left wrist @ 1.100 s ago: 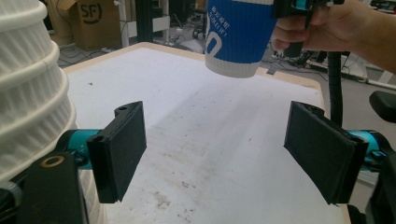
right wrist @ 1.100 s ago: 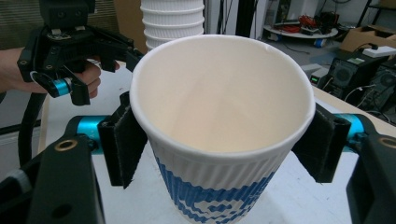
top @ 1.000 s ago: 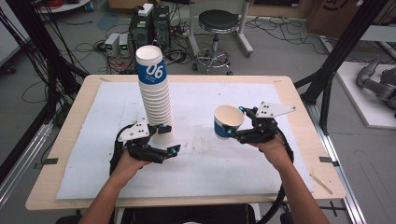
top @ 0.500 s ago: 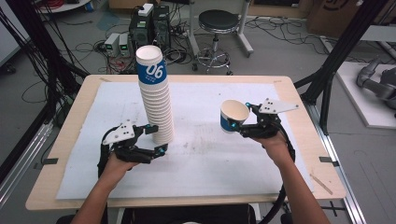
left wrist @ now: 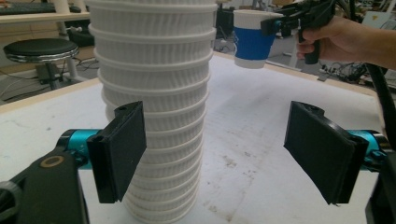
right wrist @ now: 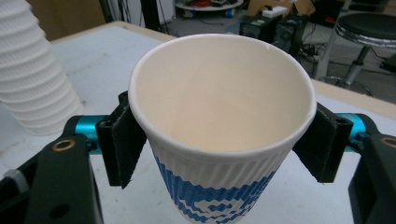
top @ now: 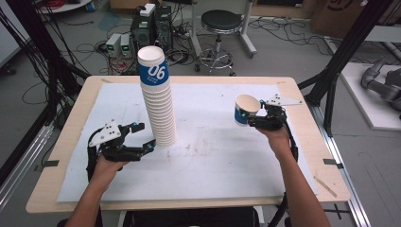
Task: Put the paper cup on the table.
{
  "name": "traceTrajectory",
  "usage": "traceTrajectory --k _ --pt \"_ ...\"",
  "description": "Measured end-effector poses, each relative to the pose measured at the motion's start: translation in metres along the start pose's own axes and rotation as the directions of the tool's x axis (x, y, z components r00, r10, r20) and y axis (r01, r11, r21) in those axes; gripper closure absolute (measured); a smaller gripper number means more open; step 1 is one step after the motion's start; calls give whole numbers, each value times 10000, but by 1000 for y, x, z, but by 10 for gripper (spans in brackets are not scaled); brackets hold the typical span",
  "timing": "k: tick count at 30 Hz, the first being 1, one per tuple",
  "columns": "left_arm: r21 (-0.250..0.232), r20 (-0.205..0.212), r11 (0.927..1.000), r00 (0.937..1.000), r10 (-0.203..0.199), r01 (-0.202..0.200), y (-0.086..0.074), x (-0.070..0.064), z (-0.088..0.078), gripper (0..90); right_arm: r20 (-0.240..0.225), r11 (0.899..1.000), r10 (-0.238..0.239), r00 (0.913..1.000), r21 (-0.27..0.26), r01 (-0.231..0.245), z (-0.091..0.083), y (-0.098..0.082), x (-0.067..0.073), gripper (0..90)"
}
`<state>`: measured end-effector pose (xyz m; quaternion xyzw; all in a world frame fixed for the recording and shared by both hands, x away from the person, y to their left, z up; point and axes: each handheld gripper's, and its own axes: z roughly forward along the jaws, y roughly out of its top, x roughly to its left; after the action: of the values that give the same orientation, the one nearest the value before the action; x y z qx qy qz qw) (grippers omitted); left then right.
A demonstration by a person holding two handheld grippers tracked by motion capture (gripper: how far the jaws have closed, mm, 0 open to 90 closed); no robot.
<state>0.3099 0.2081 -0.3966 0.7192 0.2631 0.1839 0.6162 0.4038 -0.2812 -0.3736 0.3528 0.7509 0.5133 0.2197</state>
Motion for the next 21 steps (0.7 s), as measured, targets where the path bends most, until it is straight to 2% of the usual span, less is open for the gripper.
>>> traceTrajectory --k 1,7,11,16,19,21 --pt "28 -52 10000 10000 -27 27 -1 1 0 207 102 9995 231 9997 200 -233 3 -7 -3 256" --pt "95 -128 9999 9998 -119 120 -4 2 1 207 446 9951 670 9968 697 -700 7 -27 -12 251" --pt "147 -141 9997 9997 -187 189 -6 3 3 207 539 9927 732 9959 917 -779 8 -35 -14 244" --pt "160 -165 9996 9996 -215 218 -7 4 3 207 436 9874 898 9950 1269 -947 10 -44 -14 220" --pt "196 -178 9994 9995 -267 271 -8 4 3 207 466 9890 1021 9937 1022 -1065 7 -49 -14 213" --pt "227 -193 9994 9995 -250 255 -9 4 4 207 468 9871 1166 9921 1052 -1210 6 -50 -14 199"
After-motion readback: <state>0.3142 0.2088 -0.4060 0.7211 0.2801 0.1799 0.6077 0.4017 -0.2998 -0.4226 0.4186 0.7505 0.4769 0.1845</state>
